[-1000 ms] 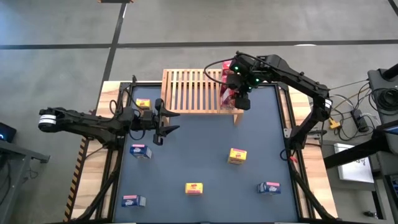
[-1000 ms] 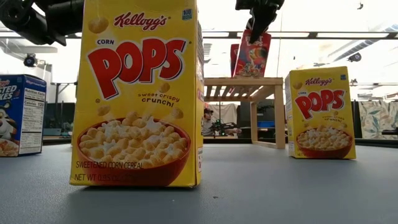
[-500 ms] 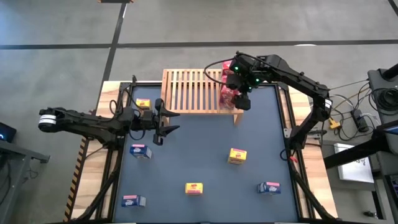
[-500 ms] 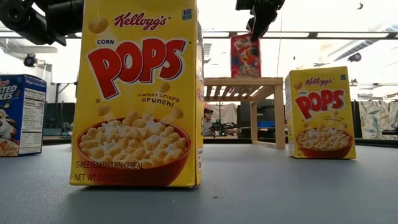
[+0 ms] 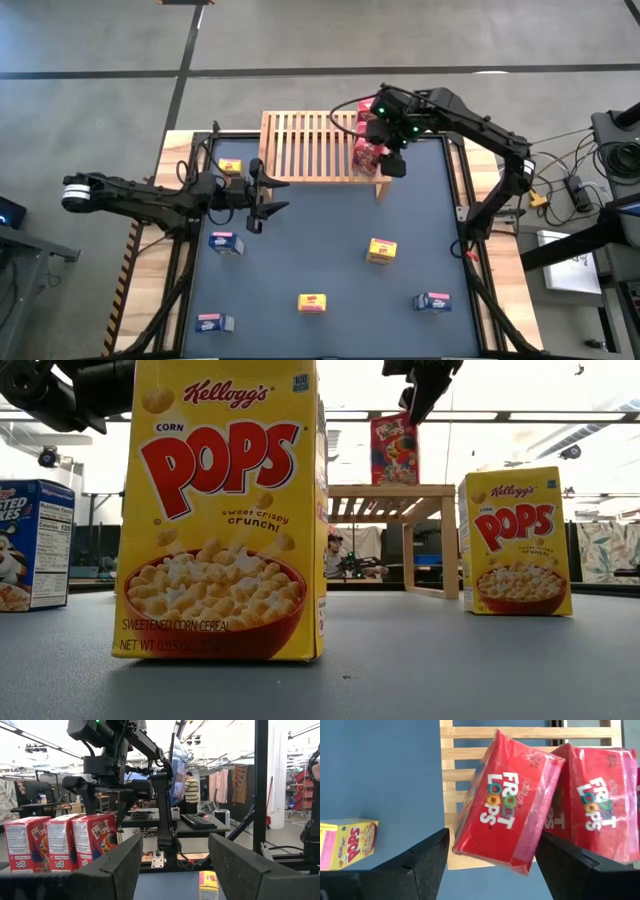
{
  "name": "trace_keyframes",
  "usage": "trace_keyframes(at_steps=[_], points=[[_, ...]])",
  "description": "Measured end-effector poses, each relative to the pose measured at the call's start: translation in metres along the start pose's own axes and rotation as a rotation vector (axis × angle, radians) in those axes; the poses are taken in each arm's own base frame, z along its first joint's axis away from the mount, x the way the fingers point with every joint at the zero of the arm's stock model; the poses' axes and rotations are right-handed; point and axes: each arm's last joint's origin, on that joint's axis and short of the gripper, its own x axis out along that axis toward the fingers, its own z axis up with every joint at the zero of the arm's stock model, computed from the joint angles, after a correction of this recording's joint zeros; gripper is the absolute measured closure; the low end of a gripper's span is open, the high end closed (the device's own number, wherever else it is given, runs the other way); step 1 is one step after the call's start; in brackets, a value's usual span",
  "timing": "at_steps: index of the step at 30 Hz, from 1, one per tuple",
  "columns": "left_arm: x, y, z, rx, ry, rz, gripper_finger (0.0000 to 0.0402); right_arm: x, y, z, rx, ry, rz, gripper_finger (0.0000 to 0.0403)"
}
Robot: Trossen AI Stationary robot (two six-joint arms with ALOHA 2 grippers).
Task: Stack cereal on shelf
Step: Put the red cereal box on the shelf aligned with the red cereal boxes
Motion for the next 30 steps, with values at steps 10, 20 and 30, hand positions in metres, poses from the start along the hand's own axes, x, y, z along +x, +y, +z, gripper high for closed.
trace_keyframes(at_steps=[10,20,30], points=[[0.000,0.000,-0.001,-0.015,0.010,0.000,0.0192,-0.036,0.008,-0.015,0.035,-0.080,-0.062,0.0138],[0.000,0.000,-0.001,-0.016,0.010,0.000,0.0192,-0.060,0.023,-0.039,0.093,-0.241,-0.029,0.0131],[0.000,0.000,-0.001,-0.016,0.009,0.000,0.0192,-0.038,0.048,-0.081,0.103,-0.497,-0.069,0.0142]])
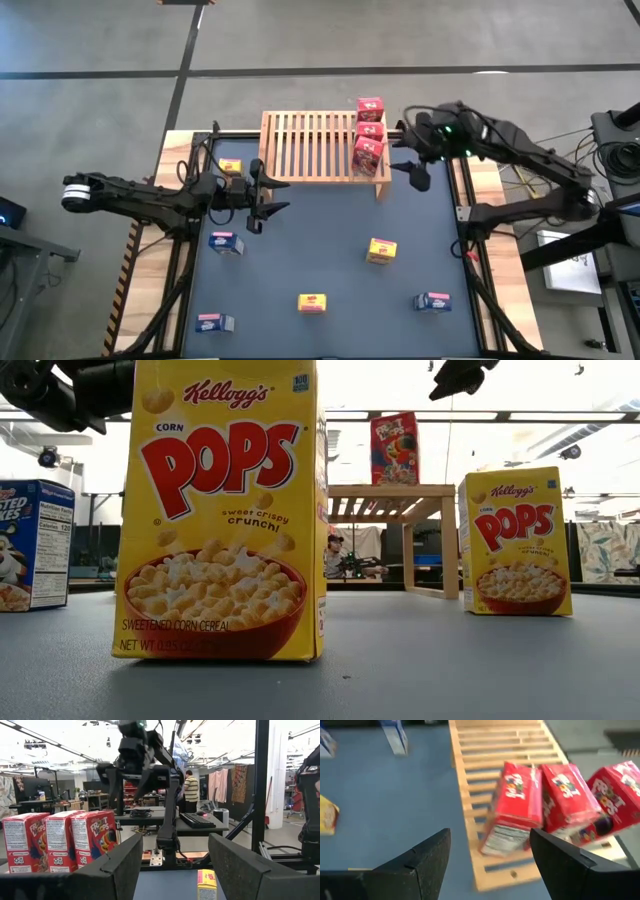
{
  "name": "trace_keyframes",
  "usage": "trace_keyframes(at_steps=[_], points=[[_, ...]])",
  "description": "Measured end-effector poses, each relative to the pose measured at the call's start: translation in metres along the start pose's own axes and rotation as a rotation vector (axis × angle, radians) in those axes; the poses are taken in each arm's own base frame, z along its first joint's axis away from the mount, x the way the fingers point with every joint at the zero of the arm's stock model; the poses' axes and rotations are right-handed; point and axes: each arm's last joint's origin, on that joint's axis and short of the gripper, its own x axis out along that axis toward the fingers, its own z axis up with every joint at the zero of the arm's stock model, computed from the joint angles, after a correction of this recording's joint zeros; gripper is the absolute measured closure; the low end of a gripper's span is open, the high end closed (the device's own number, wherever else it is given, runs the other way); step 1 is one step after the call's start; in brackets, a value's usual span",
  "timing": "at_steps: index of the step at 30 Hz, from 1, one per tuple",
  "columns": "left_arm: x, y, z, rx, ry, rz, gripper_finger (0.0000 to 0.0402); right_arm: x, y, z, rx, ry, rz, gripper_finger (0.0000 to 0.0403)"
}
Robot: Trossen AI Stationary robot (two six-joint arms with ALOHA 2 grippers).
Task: Stack cereal on shelf
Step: Put the red cereal box on the shelf aligned with the red cereal boxes
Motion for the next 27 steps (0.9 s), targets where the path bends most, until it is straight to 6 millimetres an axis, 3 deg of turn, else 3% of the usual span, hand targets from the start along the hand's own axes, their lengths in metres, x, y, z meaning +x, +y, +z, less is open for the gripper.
trace_keyframes(at_steps=[9,18,27], points=[[0.000,0.001,0.000,0.000,0.000,0.024,0.0192,0.021,0.021,-0.045,0.001,-0.115,0.048,0.0135],[0.000,0.001,0.000,0.000,0.001,0.029,0.0192,0.052,0.032,-0.064,0.022,-0.198,0.082,0.0135],[0.000,0.001,0.000,0.000,0.004,0.029,0.0192,0.074,0.031,-0.077,0.046,-0.155,0.008,0.0145]])
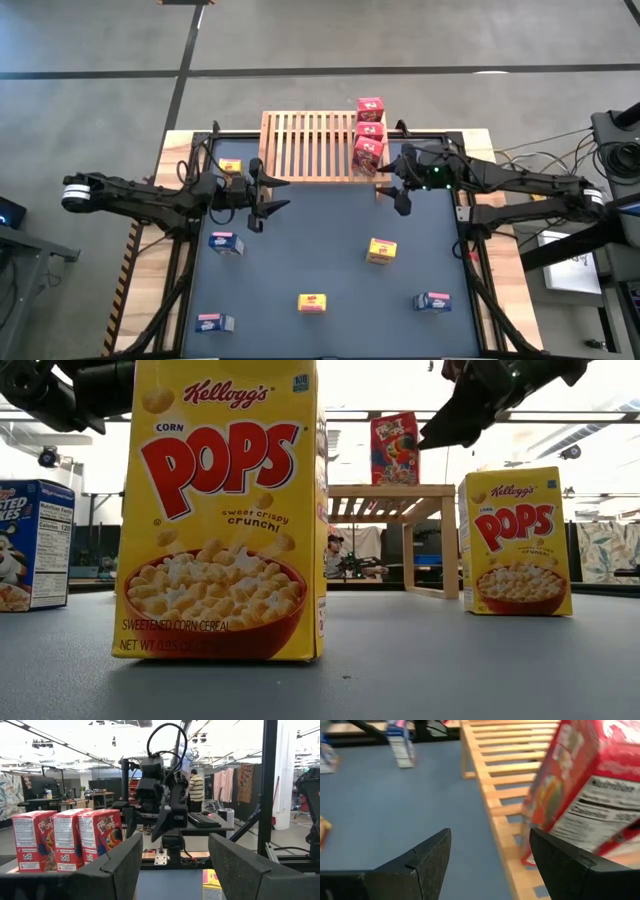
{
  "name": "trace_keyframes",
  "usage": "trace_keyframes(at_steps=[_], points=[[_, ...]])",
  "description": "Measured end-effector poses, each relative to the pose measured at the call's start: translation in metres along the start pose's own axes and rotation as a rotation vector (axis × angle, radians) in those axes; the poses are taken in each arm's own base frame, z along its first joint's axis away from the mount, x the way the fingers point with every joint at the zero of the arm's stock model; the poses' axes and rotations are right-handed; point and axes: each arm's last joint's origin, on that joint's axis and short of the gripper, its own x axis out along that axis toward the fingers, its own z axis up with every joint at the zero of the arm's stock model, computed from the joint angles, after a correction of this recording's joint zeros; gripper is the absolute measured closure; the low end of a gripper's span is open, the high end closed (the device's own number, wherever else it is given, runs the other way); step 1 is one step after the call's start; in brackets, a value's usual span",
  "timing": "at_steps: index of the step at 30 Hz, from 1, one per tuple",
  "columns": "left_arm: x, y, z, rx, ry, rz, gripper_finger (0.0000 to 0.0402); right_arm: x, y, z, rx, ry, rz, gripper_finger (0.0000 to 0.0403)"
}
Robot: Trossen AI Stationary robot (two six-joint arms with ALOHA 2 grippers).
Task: Stack cereal on shelf
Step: Put the red cereal box on the shelf aligned with the red cereal boxes
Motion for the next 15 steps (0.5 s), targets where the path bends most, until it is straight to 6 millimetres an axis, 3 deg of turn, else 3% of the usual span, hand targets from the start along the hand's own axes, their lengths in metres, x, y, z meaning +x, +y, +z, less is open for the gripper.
trace_keyframes(at_steps=[15], points=[[0.0000,0.0005,-0.0010,0.007,0.011,0.022,0.0192,0.0037,-0.0035,-0.0013,-0.015,0.022,-0.112,0.0138]])
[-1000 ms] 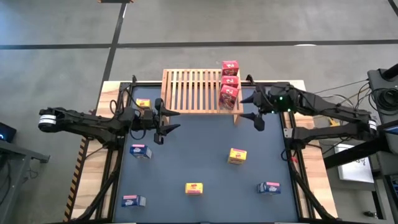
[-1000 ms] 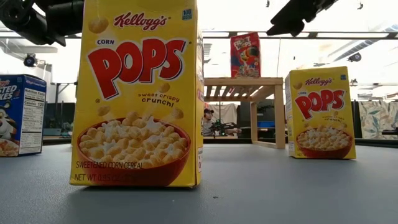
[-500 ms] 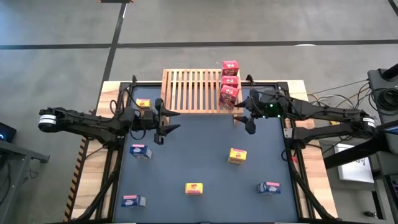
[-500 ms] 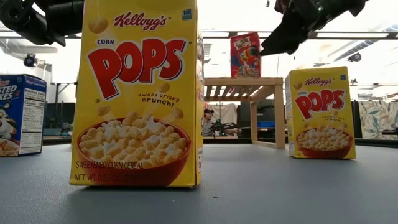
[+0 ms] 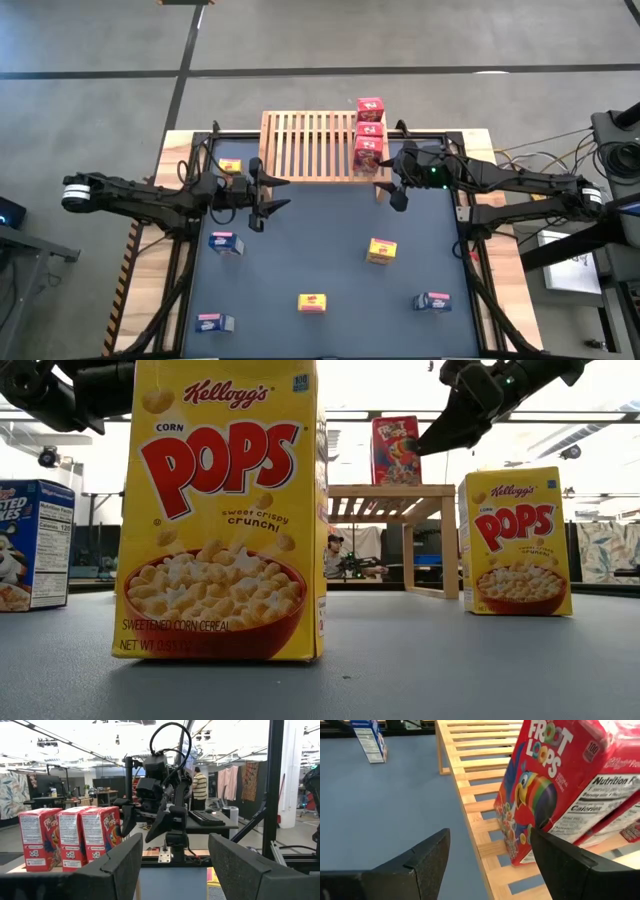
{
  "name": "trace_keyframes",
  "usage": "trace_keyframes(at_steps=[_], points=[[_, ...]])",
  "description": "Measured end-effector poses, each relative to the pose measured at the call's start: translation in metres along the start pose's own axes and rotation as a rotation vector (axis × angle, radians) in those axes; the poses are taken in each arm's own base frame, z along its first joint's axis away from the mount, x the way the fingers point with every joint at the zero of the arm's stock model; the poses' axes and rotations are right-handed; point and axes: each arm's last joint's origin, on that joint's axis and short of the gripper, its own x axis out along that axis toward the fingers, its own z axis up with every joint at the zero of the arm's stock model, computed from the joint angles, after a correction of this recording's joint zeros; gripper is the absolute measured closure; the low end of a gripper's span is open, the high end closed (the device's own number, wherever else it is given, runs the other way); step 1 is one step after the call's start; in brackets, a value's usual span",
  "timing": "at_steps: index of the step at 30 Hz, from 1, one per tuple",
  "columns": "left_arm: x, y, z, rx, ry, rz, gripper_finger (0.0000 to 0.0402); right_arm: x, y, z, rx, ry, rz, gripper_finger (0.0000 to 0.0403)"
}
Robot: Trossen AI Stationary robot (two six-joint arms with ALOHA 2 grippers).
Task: Stack cereal on shelf
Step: Put the red cereal box on the shelf aligned with the red cereal boxes, then put the top yellow cereal box on the shelf
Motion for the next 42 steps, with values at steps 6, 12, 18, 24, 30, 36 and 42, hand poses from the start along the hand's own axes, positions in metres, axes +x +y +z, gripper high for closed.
trace_keyframes(at_steps=[6,12,18,24,30,36,42], points=[[0.000,0.000,0.000,0.000,0.000,0.000,0.0192,-0.001,0.000,-0.002,0.000,0.017,-0.001,0.0146],[0.000,0.000,0.000,0.000,0.001,0.000,0.0192,-0.002,0.004,-0.002,0.009,0.016,0.031,0.0146],[0.000,0.000,-0.001,0.000,0.013,0.000,0.0192,-0.007,0.016,0.001,-0.019,-0.008,0.075,0.0138],[0.000,0.001,-0.004,0.011,0.043,0.048,0.0192,-0.007,0.030,0.001,-0.046,-0.029,0.108,0.0136],[0.000,0.002,-0.008,-0.013,0.082,0.054,0.0192,-0.006,0.045,-0.005,-0.100,-0.106,0.164,0.0144],[0.000,0.001,-0.016,-0.045,0.153,0.055,0.0192,-0.001,0.050,-0.020,-0.138,-0.201,0.191,0.0147],[0.001,0.001,-0.022,-0.061,0.190,0.056,0.0192,-0.003,0.051,-0.034,-0.189,-0.311,0.225,0.0140]])
